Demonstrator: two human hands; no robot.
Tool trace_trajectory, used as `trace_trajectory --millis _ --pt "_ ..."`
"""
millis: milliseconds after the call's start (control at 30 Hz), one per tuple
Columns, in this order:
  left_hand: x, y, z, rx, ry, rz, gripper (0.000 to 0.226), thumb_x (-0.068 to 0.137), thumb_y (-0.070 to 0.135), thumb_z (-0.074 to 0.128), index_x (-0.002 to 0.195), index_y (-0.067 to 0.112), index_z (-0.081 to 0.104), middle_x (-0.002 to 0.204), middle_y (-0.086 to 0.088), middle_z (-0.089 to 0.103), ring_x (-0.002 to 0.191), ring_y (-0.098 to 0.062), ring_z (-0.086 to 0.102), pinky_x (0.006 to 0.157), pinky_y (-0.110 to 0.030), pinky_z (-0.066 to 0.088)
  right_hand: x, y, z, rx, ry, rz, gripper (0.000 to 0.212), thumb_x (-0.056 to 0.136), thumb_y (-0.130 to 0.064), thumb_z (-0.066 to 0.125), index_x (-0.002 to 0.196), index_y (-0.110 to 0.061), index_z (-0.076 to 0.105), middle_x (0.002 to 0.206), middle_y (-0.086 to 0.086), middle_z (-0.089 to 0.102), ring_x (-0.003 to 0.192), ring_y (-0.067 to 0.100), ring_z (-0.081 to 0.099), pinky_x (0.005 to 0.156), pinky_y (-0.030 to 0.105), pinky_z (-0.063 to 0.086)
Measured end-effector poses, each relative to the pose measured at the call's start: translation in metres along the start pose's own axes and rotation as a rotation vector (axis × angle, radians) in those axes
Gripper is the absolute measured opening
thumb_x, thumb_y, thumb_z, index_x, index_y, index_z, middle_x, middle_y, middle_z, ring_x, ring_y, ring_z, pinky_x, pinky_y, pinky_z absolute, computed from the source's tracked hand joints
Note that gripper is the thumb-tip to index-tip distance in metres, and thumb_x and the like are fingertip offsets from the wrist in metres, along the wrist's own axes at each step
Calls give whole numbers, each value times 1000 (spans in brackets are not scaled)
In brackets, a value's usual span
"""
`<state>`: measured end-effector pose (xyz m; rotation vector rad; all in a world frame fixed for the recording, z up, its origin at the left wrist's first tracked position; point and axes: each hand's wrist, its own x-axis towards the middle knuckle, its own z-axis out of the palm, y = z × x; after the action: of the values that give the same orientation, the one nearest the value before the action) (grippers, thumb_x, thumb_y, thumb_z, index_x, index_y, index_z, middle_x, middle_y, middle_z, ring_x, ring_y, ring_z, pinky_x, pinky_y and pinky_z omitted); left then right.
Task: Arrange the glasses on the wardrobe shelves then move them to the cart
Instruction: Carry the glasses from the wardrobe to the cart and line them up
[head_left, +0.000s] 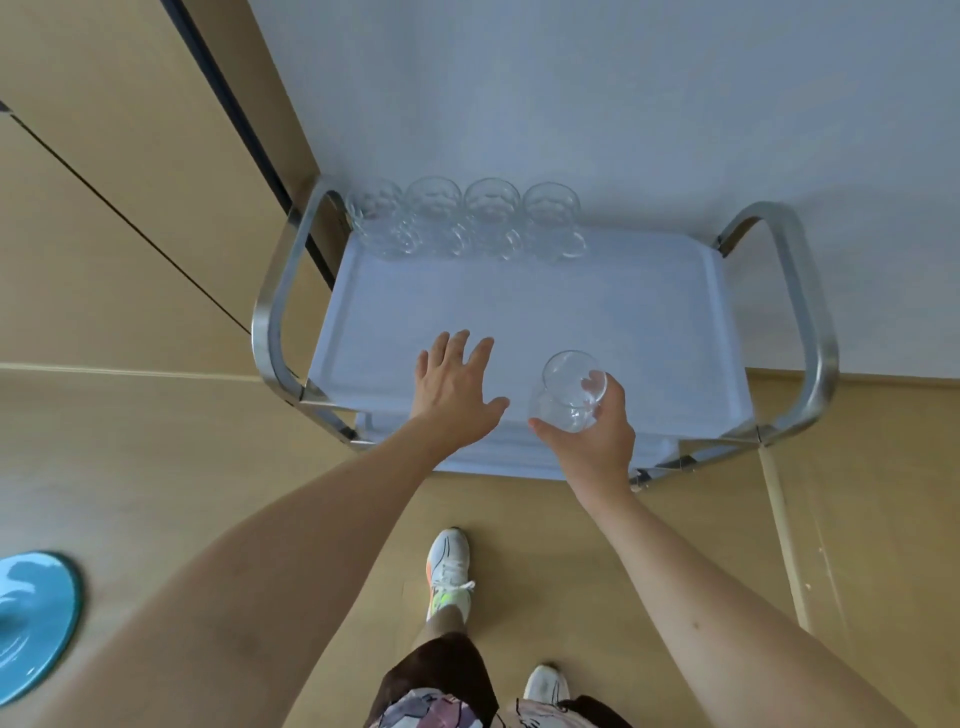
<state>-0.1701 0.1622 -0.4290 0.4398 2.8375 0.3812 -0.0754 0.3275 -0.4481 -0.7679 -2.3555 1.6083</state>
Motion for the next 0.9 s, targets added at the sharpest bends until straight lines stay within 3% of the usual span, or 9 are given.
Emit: trace_trajectory --millis 200,300,467,633,767,900 --pt "-68 40 41 8 -15 29 81 93 52 60 159 25 21 167 -11 13 155 -33 2 126 -50 7 -37 40 -49 -1 -35 8 76 67 -29 93 124 -36 44 119 -25 53 103 -27 45 79 9 37" --pt "-90 52 53 19 -7 11 80 94 52 59 159 25 21 167 -12 14 155 -33 3 125 -50 8 -50 57 -66 1 -37 7 77 66 -28 94 125 -34 44 111 -32 52 101 -26 46 77 7 37" --pt "-119 68 71 -4 -1 -6 78 93 51 62 157 24 26 167 -11 15 155 -32 5 123 -49 9 -65 78 -82 -2 -41 20 83 61 -31 95 129 -29 47 109 -30 54 96 -8 52 78 8 38" --pt "-135 69 94 -30 -17 -6 76 93 46 62 158 24 27 167 -11 17 154 -31 7 123 -48 8 -76 97 -84 5 -59 43 81 63 -28 95 130 -29 49 114 -30 55 101 -27 46 80 6 39" --pt "-137 59 112 -31 -45 -17 77 95 48 60 159 23 25 168 -11 15 155 -31 5 125 -48 9 -80 113 -75 -12 -67 58 84 63 -27 95 134 -26 50 123 -21 56 103 -30 43 85 7 38" --pt "-128 36 134 -48 -38 -40 77 95 48 61 159 23 25 168 -10 16 155 -31 5 124 -47 10 -78 133 -56 -41 -93 63 84 63 -30 94 133 -28 49 119 -27 56 103 -28 46 79 0 37"
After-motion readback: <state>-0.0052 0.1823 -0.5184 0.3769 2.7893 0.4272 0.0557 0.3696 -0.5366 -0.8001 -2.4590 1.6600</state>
